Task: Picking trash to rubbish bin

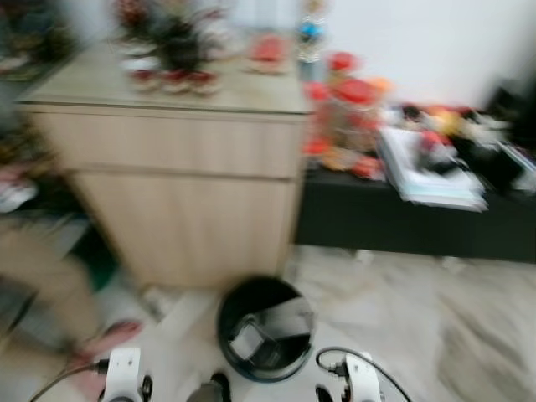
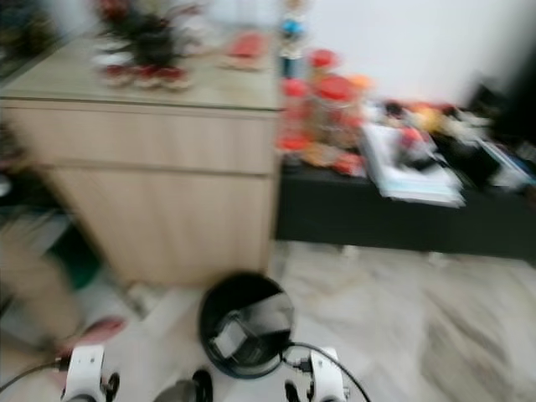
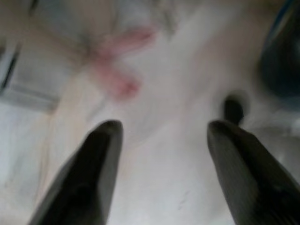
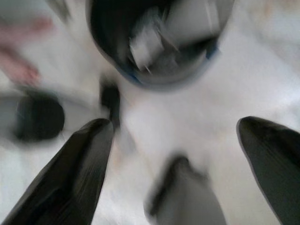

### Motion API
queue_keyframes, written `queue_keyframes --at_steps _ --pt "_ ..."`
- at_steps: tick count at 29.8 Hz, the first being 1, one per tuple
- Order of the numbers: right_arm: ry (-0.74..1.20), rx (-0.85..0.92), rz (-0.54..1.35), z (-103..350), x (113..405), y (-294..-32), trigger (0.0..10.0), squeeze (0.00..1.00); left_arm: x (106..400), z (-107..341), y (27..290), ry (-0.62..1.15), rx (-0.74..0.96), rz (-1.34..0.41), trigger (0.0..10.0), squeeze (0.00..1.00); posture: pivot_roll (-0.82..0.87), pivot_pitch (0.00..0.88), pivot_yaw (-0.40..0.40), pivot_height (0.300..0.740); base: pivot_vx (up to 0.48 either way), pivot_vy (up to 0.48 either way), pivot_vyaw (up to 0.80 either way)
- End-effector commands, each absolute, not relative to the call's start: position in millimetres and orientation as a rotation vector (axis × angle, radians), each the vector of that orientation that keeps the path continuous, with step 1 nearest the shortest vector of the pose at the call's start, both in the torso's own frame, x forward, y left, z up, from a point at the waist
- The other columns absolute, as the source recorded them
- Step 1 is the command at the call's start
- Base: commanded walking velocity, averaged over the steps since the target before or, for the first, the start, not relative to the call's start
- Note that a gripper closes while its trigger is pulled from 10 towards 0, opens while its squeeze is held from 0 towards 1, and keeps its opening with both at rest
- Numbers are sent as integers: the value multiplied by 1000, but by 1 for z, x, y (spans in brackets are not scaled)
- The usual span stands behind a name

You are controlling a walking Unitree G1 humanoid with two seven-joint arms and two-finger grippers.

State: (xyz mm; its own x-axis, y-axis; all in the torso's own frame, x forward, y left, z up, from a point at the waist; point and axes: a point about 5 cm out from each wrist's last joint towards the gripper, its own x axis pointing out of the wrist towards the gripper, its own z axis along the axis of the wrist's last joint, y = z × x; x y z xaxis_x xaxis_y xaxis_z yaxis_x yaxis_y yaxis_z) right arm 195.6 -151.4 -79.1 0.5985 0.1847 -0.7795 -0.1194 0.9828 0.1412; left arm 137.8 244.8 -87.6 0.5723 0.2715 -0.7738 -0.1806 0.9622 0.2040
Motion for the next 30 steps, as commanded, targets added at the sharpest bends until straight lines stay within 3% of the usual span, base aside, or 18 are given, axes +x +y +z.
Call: queue_keyframes --at_steps 1,20,30 --pt "952 96 152 -86 182 -154 10000 0 152 -83 245 892 102 261 10000 0 129 101 -23 740 -266 0 0" --pt "948 108 121 -86 181 -158 10000 0 152 -83 242 889 99 258 10000 0 122 124 -25 740 -263 0 0" --pt "927 128 82 -85 184 -162 10000 0 152 -83 241 893 105 257 10000 0 115 144 -24 740 0 0 0"
